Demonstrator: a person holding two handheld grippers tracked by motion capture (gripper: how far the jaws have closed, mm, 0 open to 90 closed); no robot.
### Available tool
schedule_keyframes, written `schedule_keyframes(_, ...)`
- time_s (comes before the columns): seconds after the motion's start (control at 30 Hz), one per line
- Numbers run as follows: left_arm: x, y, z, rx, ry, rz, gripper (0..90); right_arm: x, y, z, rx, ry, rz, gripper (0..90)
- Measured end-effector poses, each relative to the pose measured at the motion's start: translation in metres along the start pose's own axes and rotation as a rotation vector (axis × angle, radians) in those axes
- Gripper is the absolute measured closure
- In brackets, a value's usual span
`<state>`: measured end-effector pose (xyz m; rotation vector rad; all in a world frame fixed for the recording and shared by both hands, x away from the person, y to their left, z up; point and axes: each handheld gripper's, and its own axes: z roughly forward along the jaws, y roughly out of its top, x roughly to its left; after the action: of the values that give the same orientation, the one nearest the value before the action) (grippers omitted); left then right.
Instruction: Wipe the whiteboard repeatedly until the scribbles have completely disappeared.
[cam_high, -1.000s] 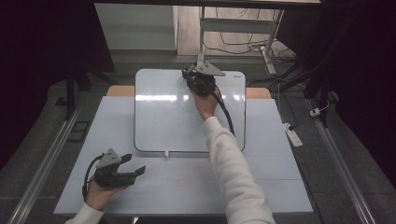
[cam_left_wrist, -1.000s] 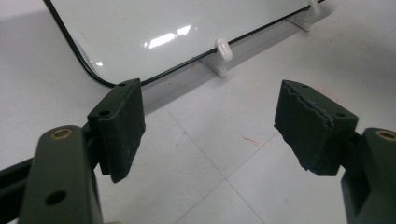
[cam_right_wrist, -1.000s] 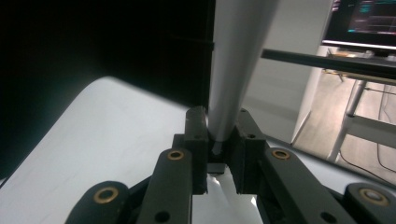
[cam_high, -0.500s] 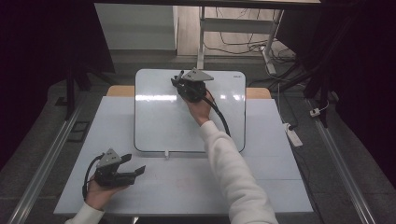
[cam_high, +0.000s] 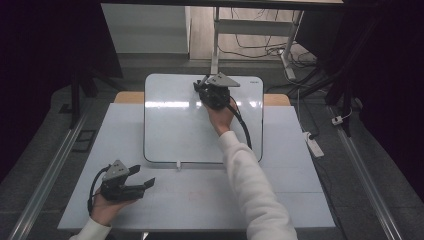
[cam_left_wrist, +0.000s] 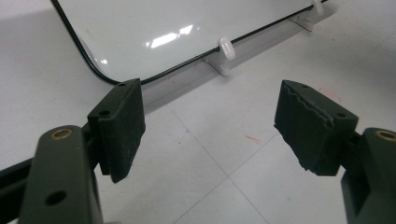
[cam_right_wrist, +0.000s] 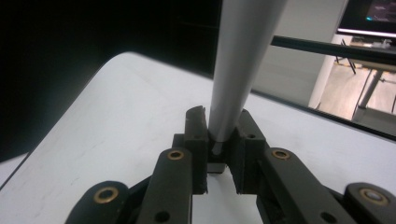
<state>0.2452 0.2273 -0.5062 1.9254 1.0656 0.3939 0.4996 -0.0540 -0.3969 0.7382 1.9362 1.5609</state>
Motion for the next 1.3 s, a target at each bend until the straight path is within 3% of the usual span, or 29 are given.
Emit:
schedule_keyframes(0.03,0.000,0.000,0.001,0.002,0.000,0.000,25.2,0.004,0.000,0.000,-0.001,-0.007,-0.016,78.6)
schedule_keyframes(0.17,-0.001,0.000,0.001,0.003,0.003,0.004,25.2,0.021,-0.006,0.006,0.039,0.054,-0.090,78.5)
schedule_keyframes(0.23,0.000,0.000,-0.001,0.000,0.006,-0.001,25.2,0.017,-0.006,0.005,0.040,0.075,-0.063,78.5)
schedule_keyframes(0.4,0.000,-0.001,0.000,-0.001,0.008,-0.001,25.2,-0.001,-0.003,-0.017,0.041,-0.016,-0.045,78.6)
schedule_keyframes(0.43,0.001,-0.001,0.000,0.000,0.009,-0.002,25.2,-0.003,-0.003,-0.023,0.033,-0.015,-0.035,78.6)
schedule_keyframes(0.47,0.001,-0.001,0.000,0.000,0.010,-0.002,25.2,-0.006,-0.003,-0.033,0.023,-0.001,-0.011,78.5)
schedule_keyframes(0.6,0.001,-0.001,0.000,0.001,0.017,-0.001,25.2,-0.008,-0.007,-0.070,0.019,0.039,0.004,78.5)
schedule_keyframes(0.8,0.002,0.000,0.000,-0.014,0.039,-0.006,25.3,0.008,-0.024,-0.120,0.062,0.152,0.023,78.5)
schedule_keyframes(1.0,0.003,0.000,-0.003,-0.040,0.062,-0.010,25.6,0.024,-0.046,-0.151,0.135,0.268,0.061,78.5)
schedule_keyframes(1.17,0.005,0.001,-0.003,-0.055,0.073,-0.011,26.0,0.035,-0.062,-0.163,0.196,0.347,0.080,78.4)
schedule_keyframes(1.3,0.006,0.001,-0.004,-0.065,0.071,-0.012,26.0,0.043,-0.074,-0.166,0.225,0.383,0.087,78.4)
